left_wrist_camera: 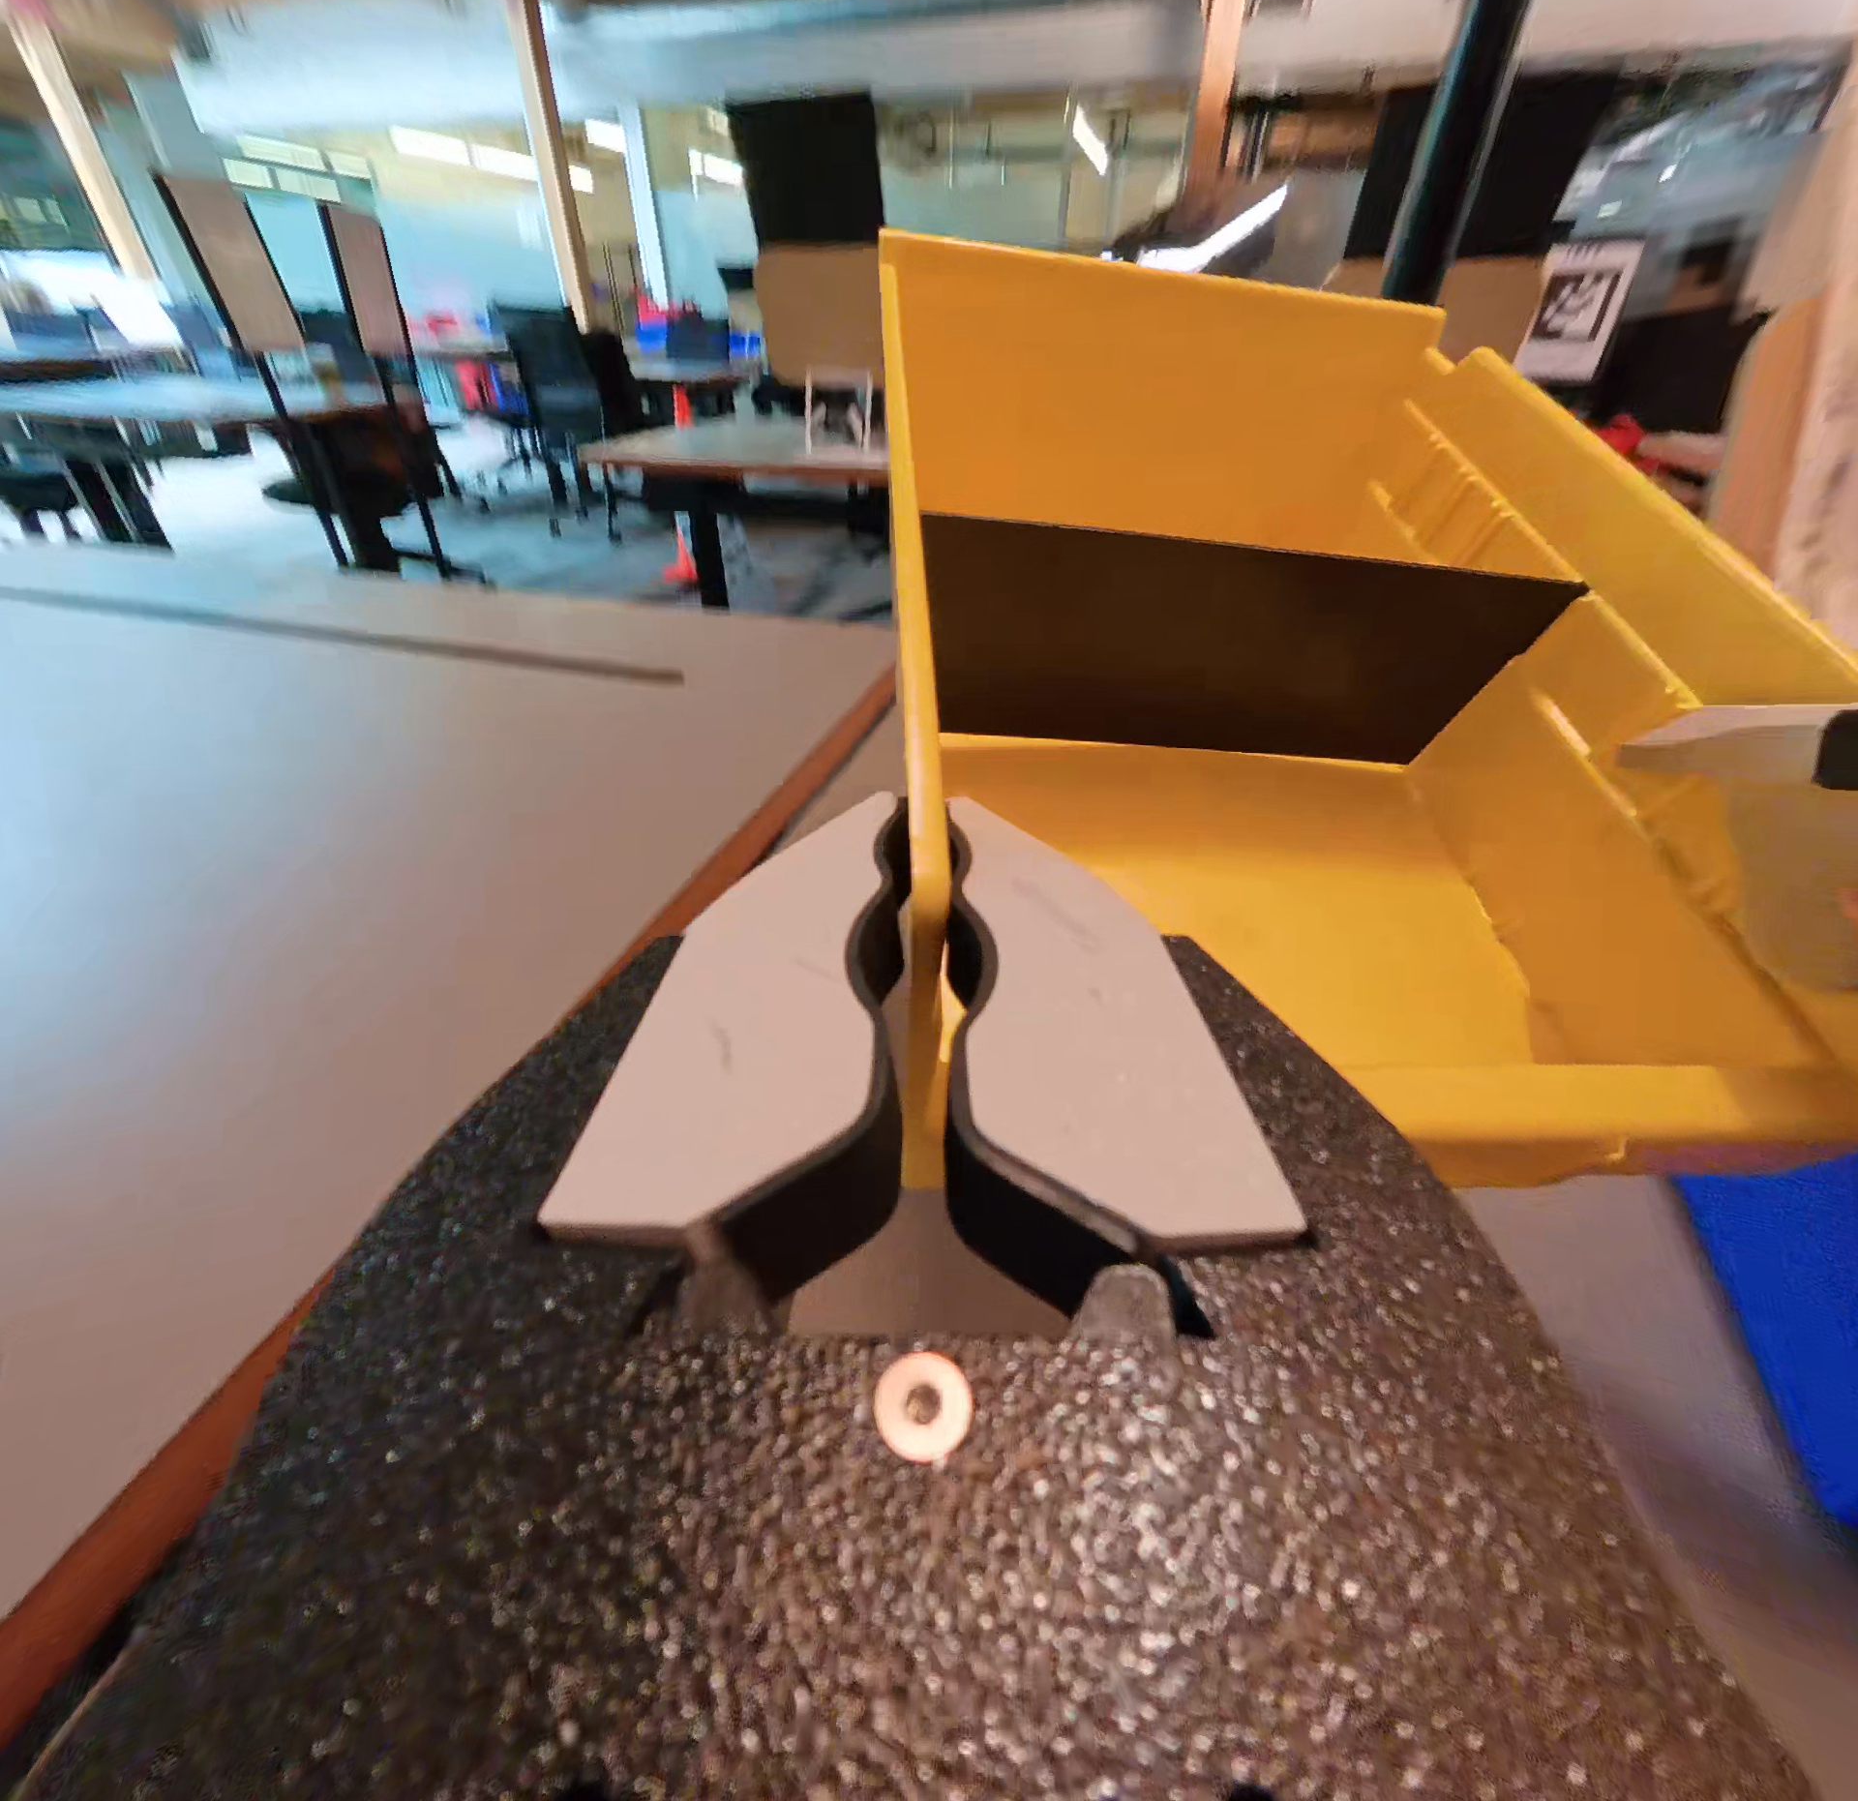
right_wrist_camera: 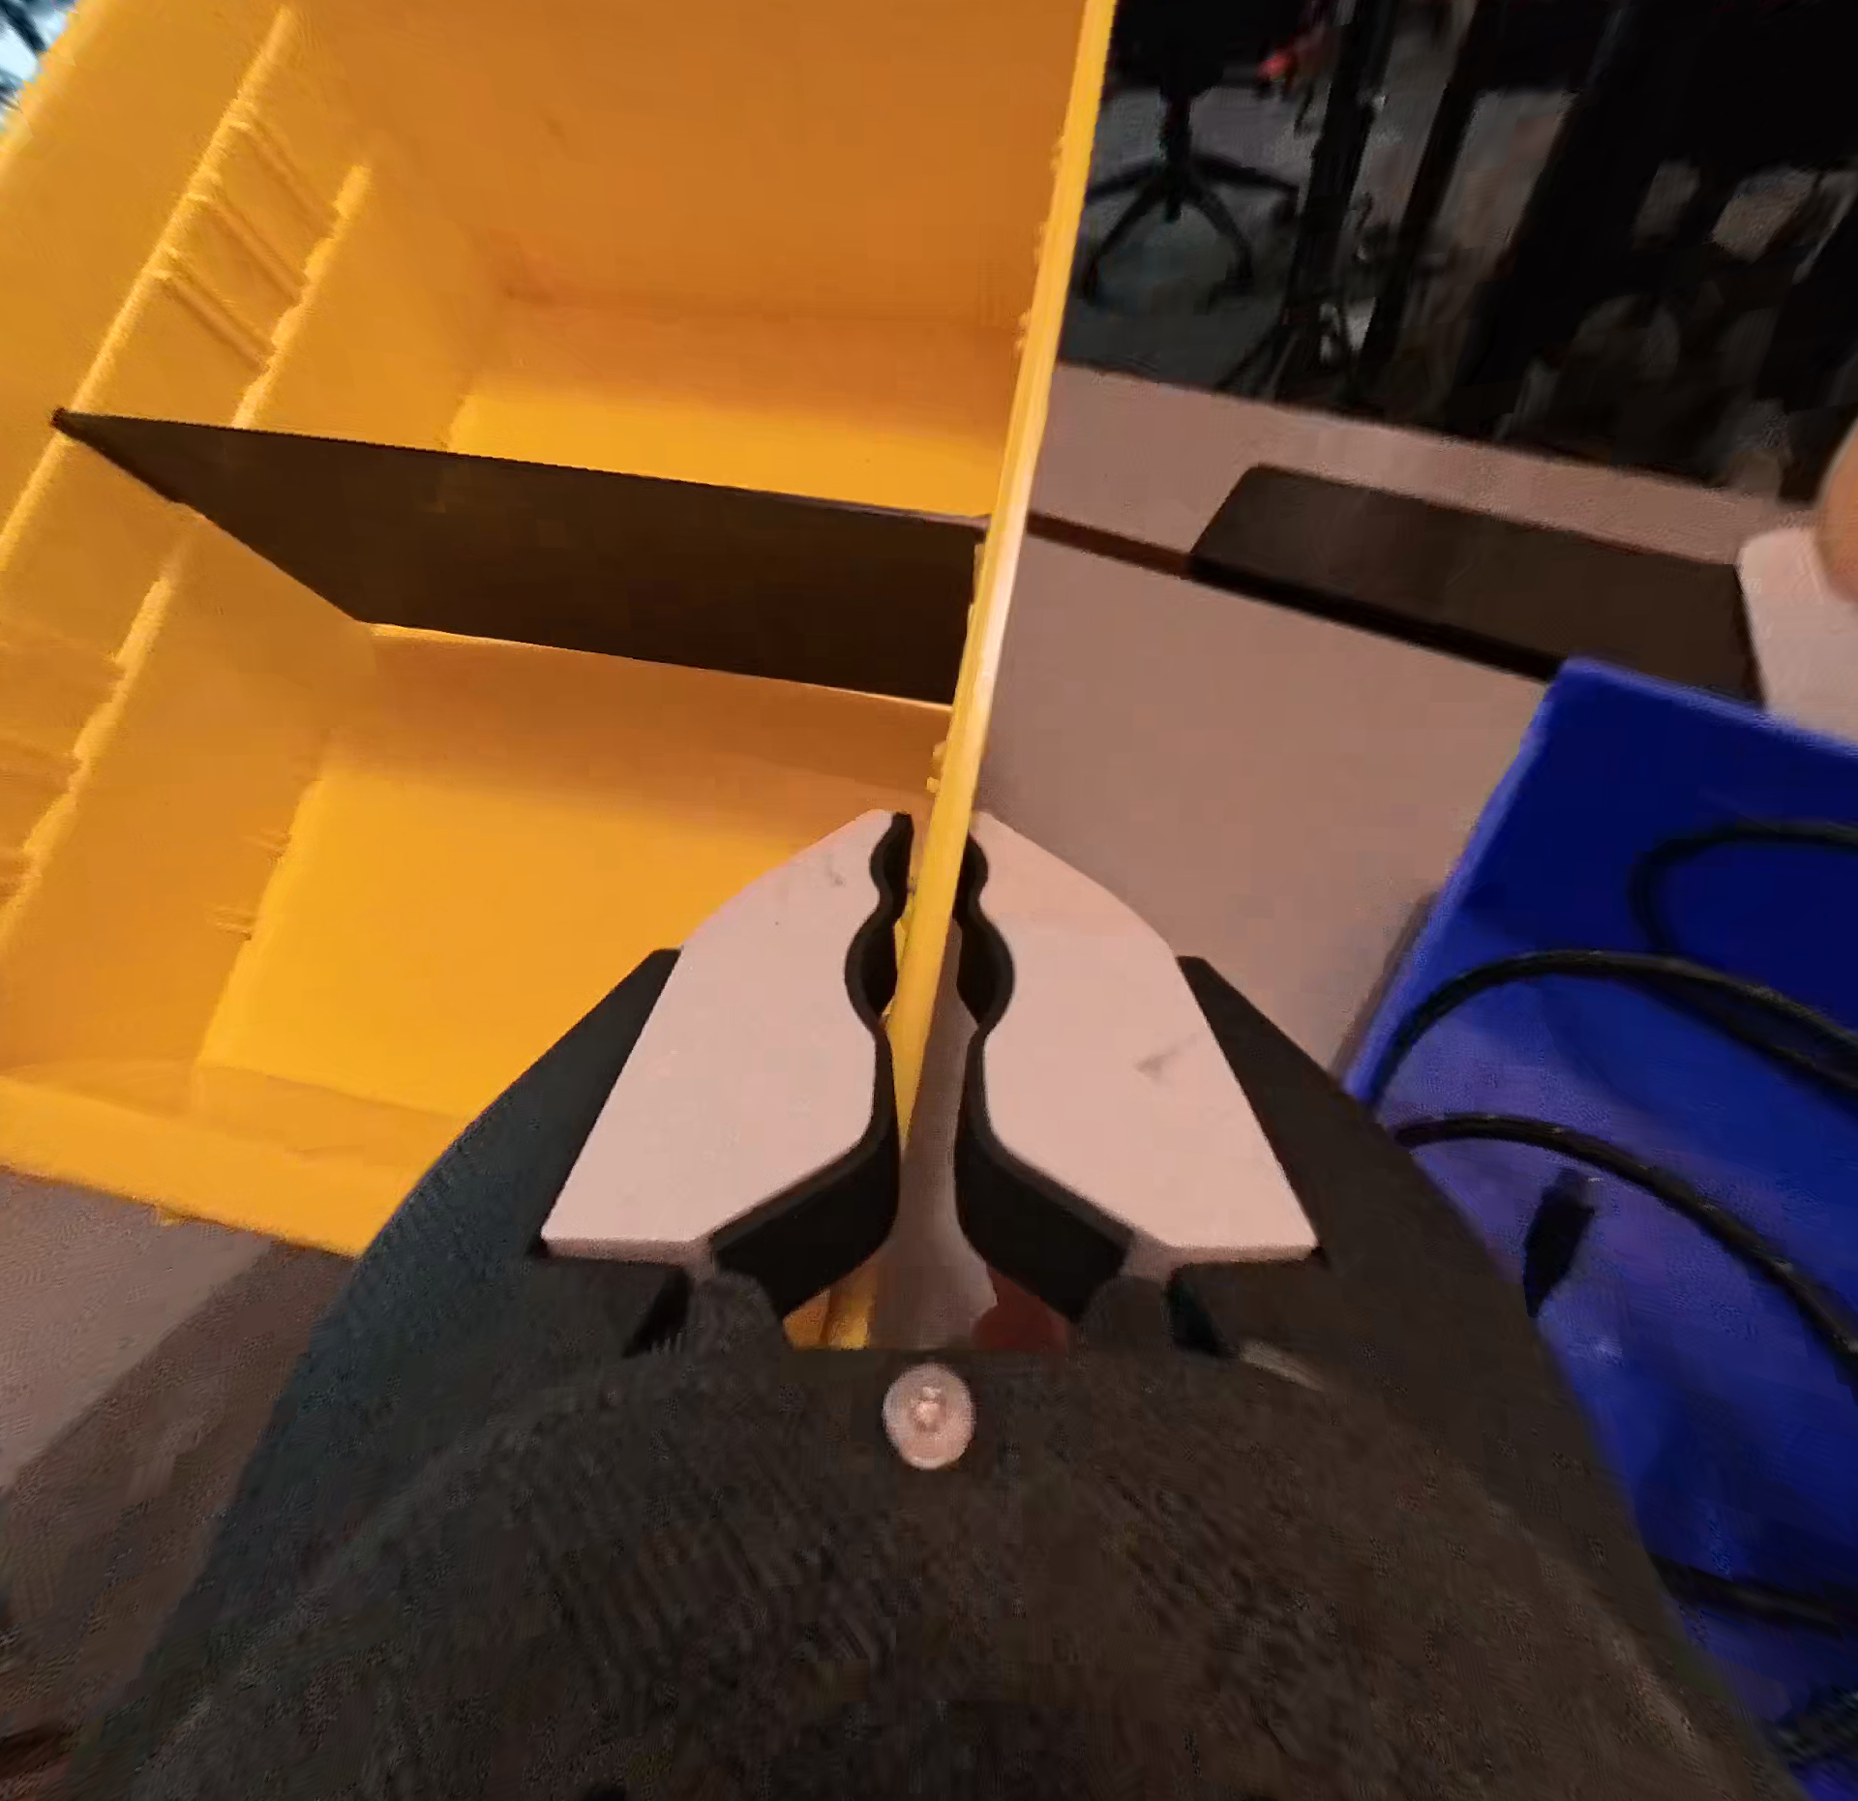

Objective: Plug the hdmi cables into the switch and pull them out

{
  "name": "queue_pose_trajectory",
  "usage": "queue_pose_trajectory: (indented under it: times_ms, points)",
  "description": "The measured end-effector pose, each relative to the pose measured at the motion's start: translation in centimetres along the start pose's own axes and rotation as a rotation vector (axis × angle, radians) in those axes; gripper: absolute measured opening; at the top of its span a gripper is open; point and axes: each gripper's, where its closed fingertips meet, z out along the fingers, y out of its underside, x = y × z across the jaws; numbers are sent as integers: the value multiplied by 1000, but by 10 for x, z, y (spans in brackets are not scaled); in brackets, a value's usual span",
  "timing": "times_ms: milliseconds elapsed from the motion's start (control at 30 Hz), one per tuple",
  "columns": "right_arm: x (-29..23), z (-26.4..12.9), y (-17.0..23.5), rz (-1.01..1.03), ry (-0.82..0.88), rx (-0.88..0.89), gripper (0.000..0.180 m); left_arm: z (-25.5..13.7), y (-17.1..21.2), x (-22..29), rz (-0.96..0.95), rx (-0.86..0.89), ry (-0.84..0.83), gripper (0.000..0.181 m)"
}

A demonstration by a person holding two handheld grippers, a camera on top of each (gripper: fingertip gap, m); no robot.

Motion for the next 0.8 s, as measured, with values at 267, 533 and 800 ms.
queue_pose_trajectory:
  times_ms: [267,533,800]
  points:
    - [134,-137,-44,-99,133,219,8,-47,-81,169,55,177,175,6]
    - [329,-277,22,69,441,210,7,-72,-66,399,69,144,516,6]
    - [479,-367,104,124,708,89,8,-84,12,577,117,-36,698,3]
